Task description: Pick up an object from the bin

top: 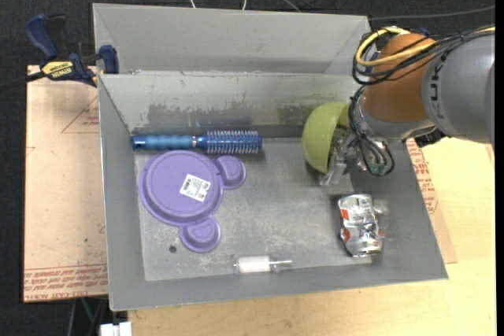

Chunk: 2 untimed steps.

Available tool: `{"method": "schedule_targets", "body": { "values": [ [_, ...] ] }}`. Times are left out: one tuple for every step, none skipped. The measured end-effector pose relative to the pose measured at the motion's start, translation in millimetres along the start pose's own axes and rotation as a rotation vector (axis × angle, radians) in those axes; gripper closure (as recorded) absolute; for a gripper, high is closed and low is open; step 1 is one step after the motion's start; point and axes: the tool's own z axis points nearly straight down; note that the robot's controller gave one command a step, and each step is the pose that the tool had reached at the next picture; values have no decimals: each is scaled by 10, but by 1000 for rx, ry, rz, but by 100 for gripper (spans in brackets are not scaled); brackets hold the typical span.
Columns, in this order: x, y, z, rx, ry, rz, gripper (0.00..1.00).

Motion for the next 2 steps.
{"method": "schedule_targets", "body": {
  "values": [
    [7, 3, -81, 0, 2, -1, 100],
    [18, 4, -208, 0, 7, -2, 100]
  ]
}}
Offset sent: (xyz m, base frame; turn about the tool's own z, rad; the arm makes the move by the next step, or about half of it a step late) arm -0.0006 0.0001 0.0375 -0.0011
